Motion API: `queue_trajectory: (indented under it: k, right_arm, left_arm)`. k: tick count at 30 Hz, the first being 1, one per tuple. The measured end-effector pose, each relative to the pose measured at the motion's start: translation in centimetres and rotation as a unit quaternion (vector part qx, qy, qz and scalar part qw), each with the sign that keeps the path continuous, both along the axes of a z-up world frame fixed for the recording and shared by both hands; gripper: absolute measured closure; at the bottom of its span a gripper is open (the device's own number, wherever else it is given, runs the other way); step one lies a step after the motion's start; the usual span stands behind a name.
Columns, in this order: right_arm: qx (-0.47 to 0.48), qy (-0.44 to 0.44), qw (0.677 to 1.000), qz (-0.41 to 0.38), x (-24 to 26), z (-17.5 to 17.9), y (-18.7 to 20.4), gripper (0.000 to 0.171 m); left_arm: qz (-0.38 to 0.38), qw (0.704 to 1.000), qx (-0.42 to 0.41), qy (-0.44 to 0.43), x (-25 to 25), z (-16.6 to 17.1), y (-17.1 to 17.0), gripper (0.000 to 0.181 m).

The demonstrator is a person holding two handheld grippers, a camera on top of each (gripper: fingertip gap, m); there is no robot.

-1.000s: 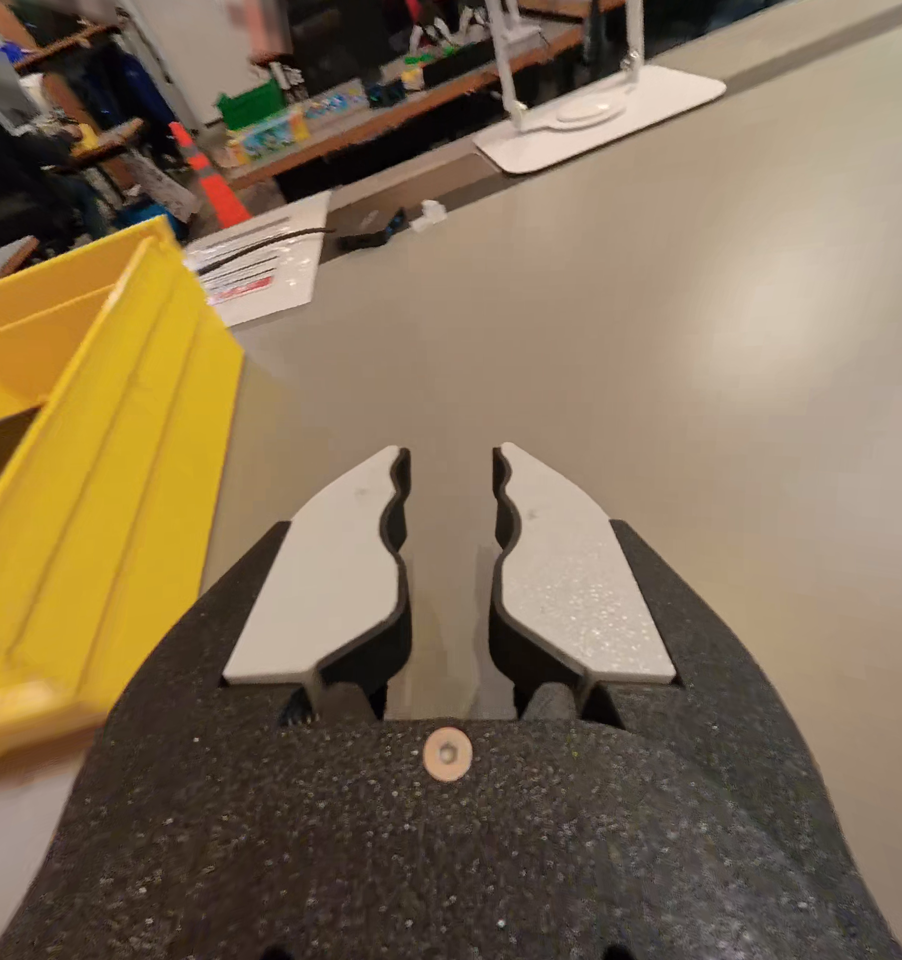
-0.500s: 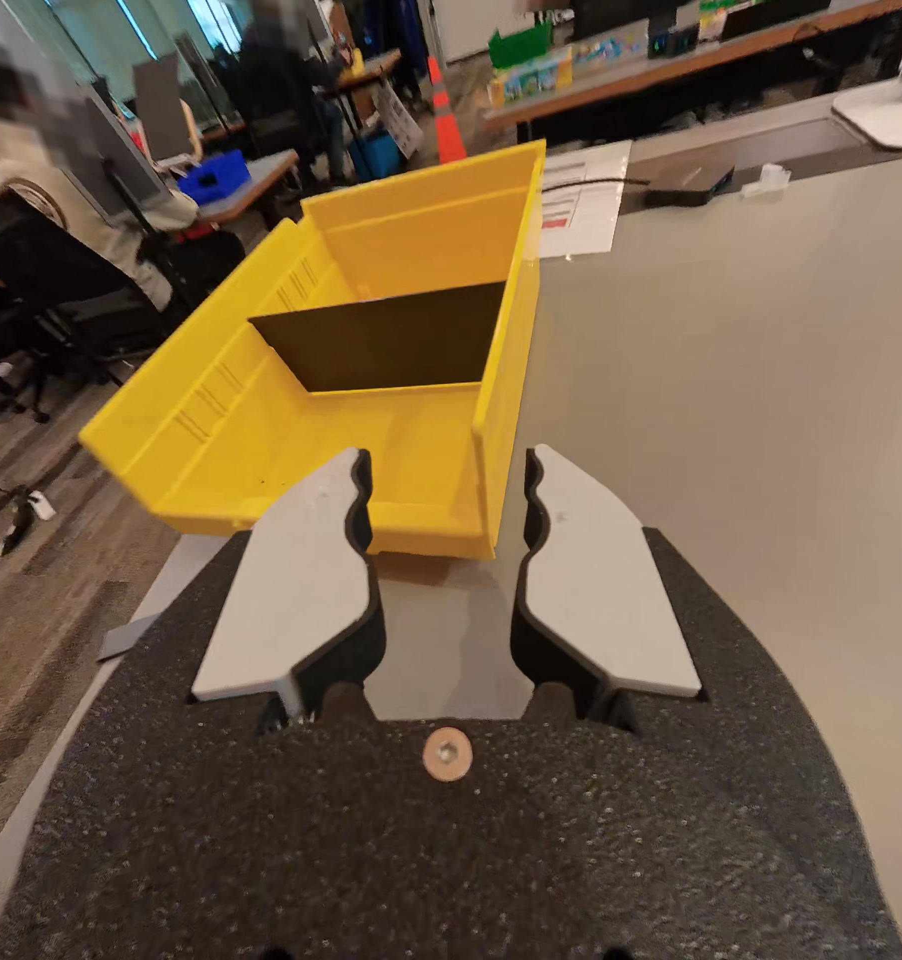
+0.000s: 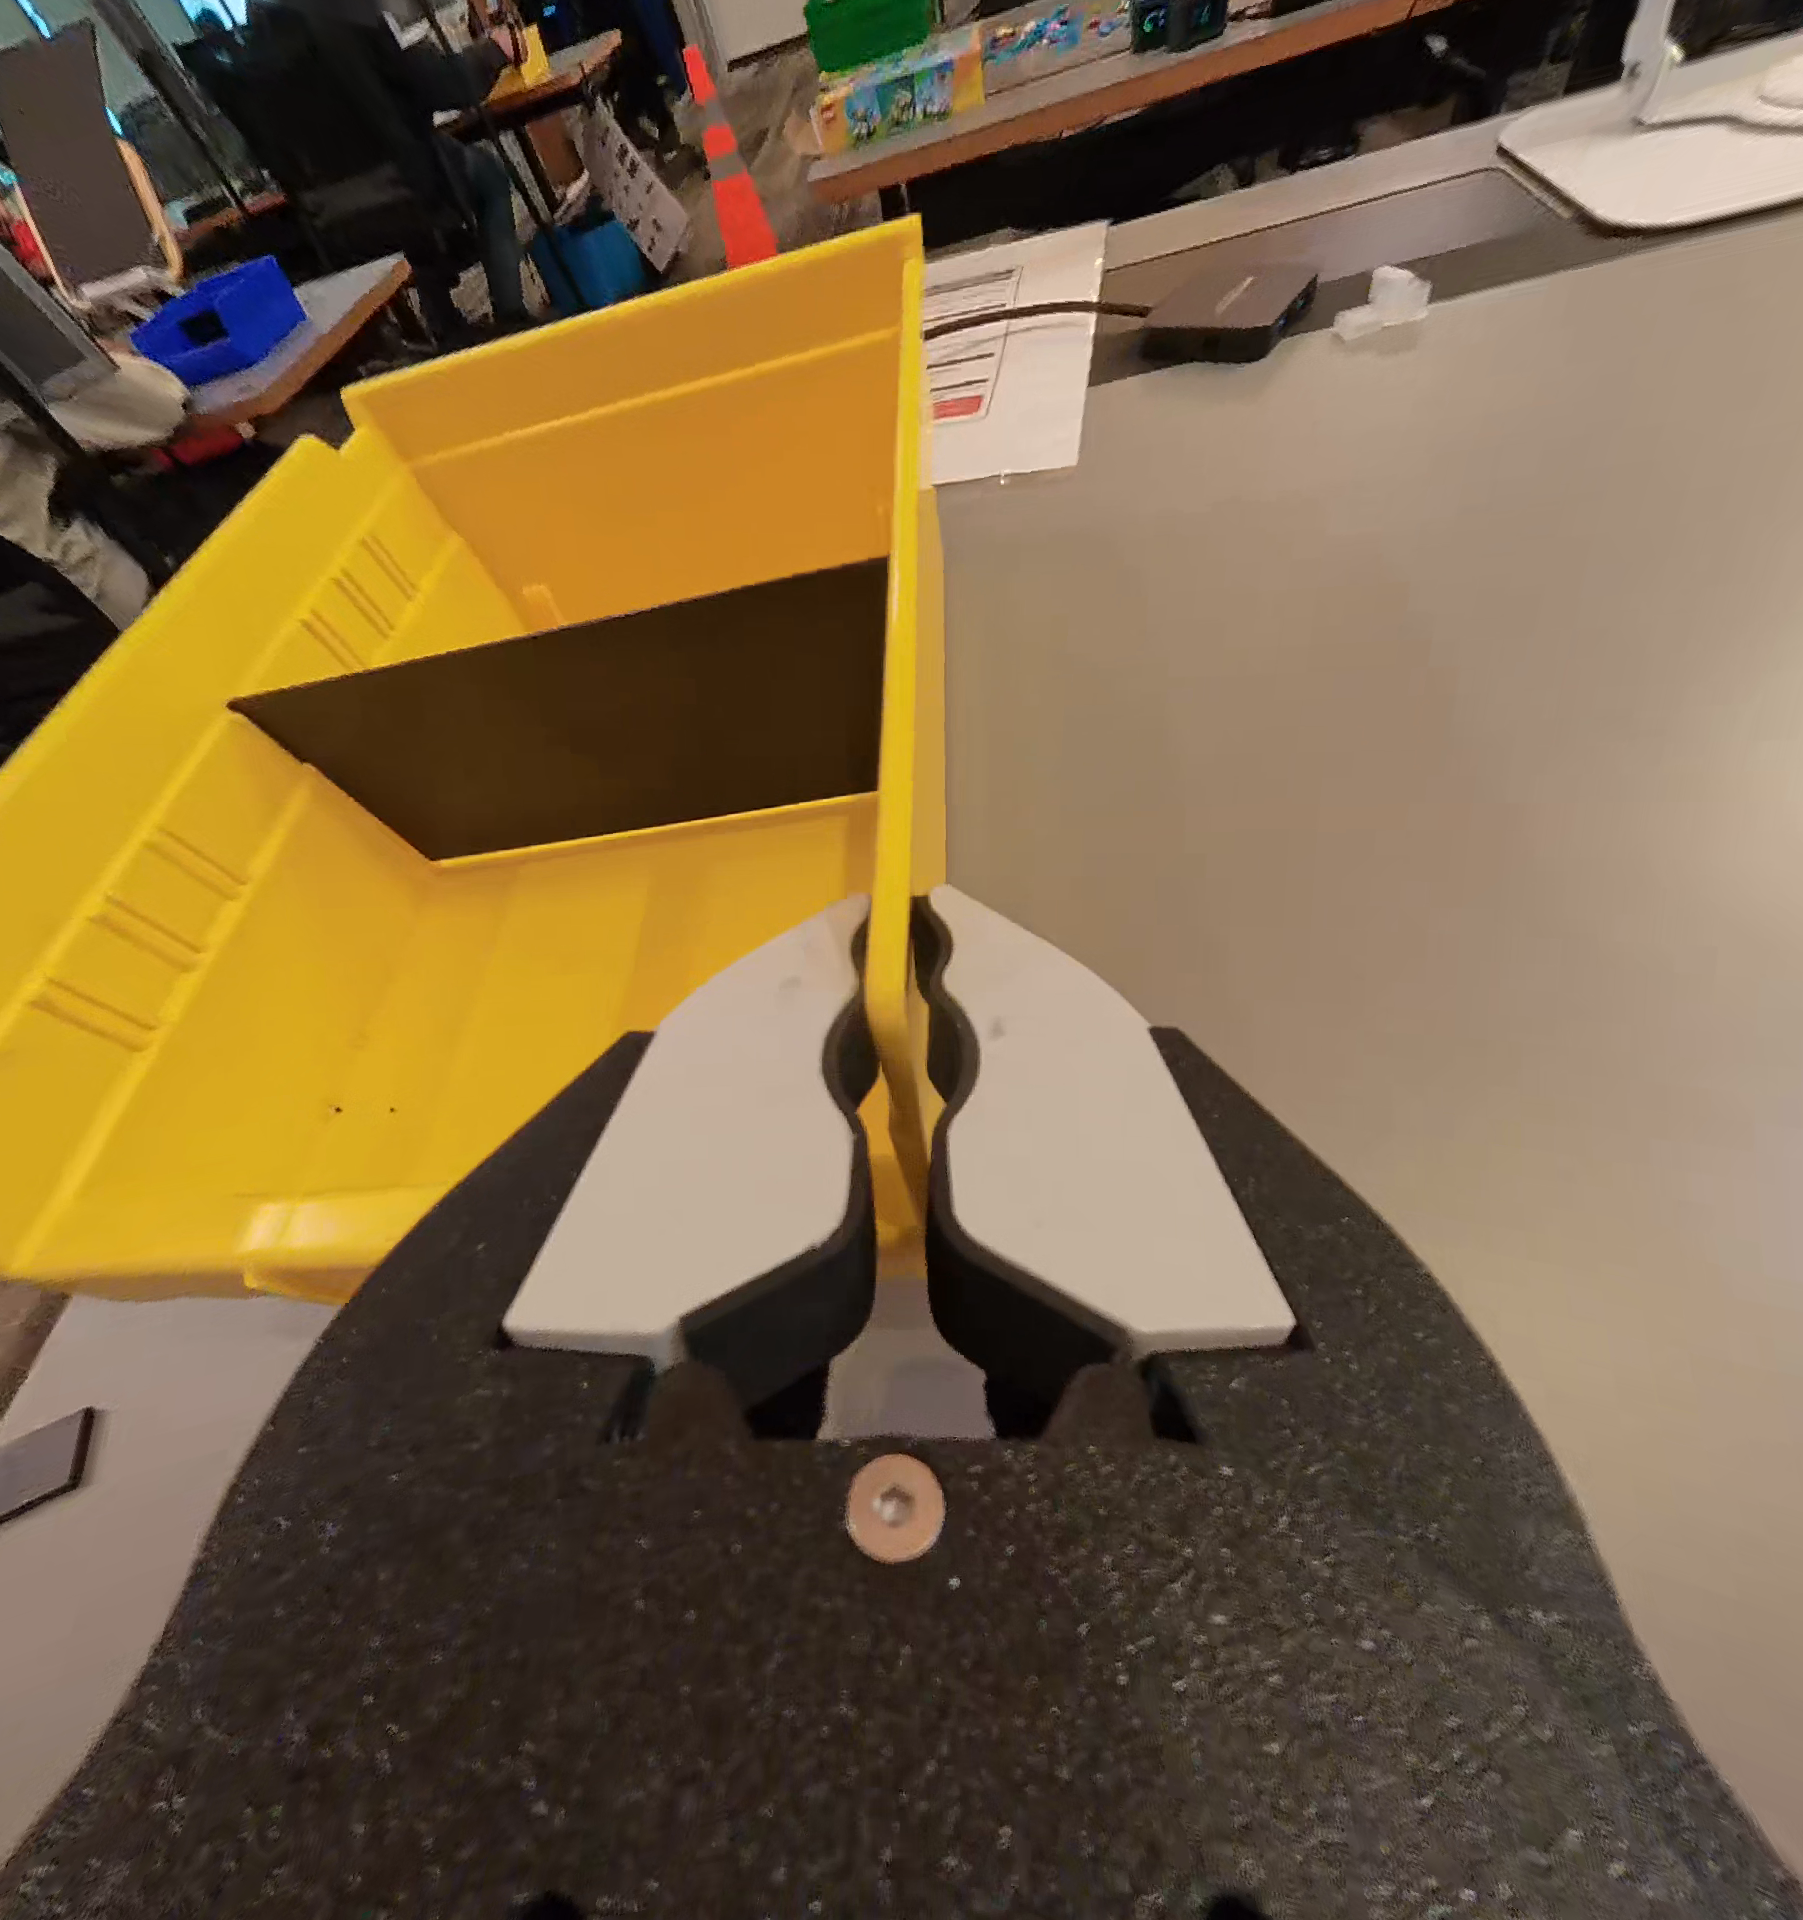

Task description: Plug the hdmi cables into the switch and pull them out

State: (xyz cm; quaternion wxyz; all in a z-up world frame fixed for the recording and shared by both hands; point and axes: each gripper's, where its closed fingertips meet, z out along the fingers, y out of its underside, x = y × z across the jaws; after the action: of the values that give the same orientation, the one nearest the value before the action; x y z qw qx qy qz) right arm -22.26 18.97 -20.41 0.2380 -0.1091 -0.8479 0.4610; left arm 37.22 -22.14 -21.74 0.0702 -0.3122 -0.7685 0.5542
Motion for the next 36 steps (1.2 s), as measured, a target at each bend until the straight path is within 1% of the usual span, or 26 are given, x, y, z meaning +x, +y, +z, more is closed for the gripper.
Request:
queue_trajectory:
  k: [5,8,12,16,21,27,32,36]
  right_arm:
    - [-0.012,0.005,1.0,0.011,0.3,0.0,0.3,0.165]
    - [-0.02,0.002,0.999,0.028,1.0,0.1,0.4,0.166]
    - [-0.025,-0.006,0.998,0.064,2.2,0.1,0.4,0.166]
    - [-0.031,-0.015,0.993,0.111,3.8,0.1,0.1,0.167]
    - [-0.038,-0.029,0.984,0.171,5.5,0.1,-0.7,0.167]
    - [-0.036,-0.044,0.964,0.26,7.7,0.0,-2.8,0.167]
    - [-0.042,-0.066,0.938,0.339,10.1,0.0,-5.0,0.167]
    - [-0.041,-0.076,0.907,0.412,12.8,0.0,-6.9,0.168]
  left_arm:
    - [-0.056,0.997,-0.035,-0.034,-1.8,0.0,3.5,0.177]
    - [-0.095,0.994,-0.042,-0.034,-2.9,0.0,5.8,0.178]
    - [-0.187,0.981,-0.045,-0.03,-5.0,0.0,9.5,0.178]
    - [-0.296,0.954,-0.043,-0.022,-7.2,0.0,13.5,0.178]
    - [-0.429,0.902,-0.043,-0.015,-9.3,0.0,18.9,0.178]
    - [-0.566,0.823,-0.034,-0.007,-10.0,0.0,25.4,0.178]
    - [-0.651,0.759,0.0,-0.002,-9.5,0.0,29.9,0.178]
    - [-0.702,0.712,0.034,0.0,-9.1,0.0,32.7,0.178]
